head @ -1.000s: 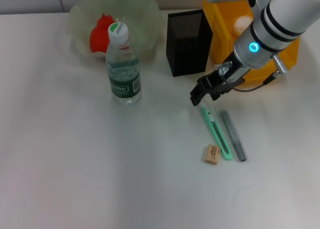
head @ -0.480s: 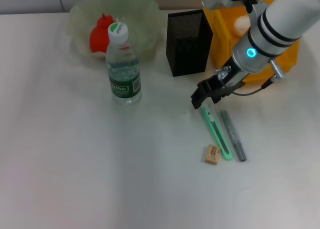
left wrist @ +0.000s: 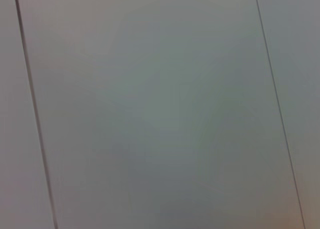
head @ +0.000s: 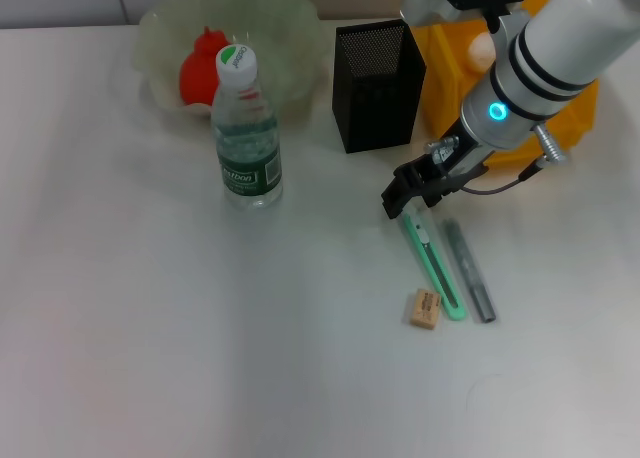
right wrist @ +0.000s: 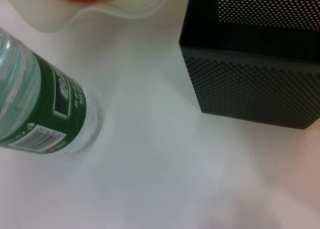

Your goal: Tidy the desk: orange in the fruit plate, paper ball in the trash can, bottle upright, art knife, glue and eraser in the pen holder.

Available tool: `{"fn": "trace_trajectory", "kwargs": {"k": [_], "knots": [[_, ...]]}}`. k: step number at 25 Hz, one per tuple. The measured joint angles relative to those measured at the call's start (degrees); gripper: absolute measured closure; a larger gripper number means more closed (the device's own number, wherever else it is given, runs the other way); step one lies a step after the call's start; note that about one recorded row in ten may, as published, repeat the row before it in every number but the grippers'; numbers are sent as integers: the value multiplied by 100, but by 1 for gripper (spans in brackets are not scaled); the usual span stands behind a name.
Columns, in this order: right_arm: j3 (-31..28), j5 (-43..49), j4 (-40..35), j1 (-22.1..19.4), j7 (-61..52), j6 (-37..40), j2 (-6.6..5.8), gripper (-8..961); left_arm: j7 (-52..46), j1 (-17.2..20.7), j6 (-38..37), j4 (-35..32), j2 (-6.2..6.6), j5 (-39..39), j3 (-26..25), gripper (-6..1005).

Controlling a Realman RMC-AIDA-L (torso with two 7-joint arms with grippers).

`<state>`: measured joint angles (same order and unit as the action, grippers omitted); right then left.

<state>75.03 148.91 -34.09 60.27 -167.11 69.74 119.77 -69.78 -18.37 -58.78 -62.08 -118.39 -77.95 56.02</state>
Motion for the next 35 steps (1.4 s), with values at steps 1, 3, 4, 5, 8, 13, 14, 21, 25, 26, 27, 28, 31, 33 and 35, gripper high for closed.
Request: {"fn": "trace_trajectory", "kwargs": {"k": [1,3,4,5,8,13,14,21,25,26,27,28,31,33,35], "knots": [[5,-2,8,0,1,-19,3,401,0,0,-1,-1,0,0,-1,222],[9,-4,60,8,3,-84,7,401,0,0,-2,-1,0,0,-12,222],[9,-4,60,8,3,-84,7,401,0,0,-2,-1,0,0,-12,222],[10,-4,78,11,4,-102,7,401,0,0,-2,0,0,0,-23,221],[18,-48,150,60,10,-120,9,401,-1,-8,-2,9,0,0,-53,221],[227,-249,219,127,25,-150,11,401,27,-23,-2,14,0,0,-65,221],[262,-288,240,142,25,-160,11,401,39,-27,-2,21,0,0,-65,221],[304,-336,297,159,24,-170,11,401,70,-52,19,82,0,-1,-75,222],[303,-337,299,161,1,-135,11,402,80,-60,33,82,1,-1,-74,222],[302,-337,299,161,-6,-128,11,402,97,-61,36,82,2,-1,-74,222],[301,-337,301,161,-11,-124,11,402,97,-61,36,82,2,-1,-74,222],[301,-337,309,161,-23,-123,11,402,138,-62,40,82,1,0,-76,222],[301,-337,317,161,-29,-122,11,402,142,-62,41,82,0,0,-82,222],[301,-337,318,161,-32,-118,11,402,142,-62,42,82,0,1,-84,221],[301,-337,366,175,-33,-112,11,402,144,-62,43,82,0,3,-91,221]]}}
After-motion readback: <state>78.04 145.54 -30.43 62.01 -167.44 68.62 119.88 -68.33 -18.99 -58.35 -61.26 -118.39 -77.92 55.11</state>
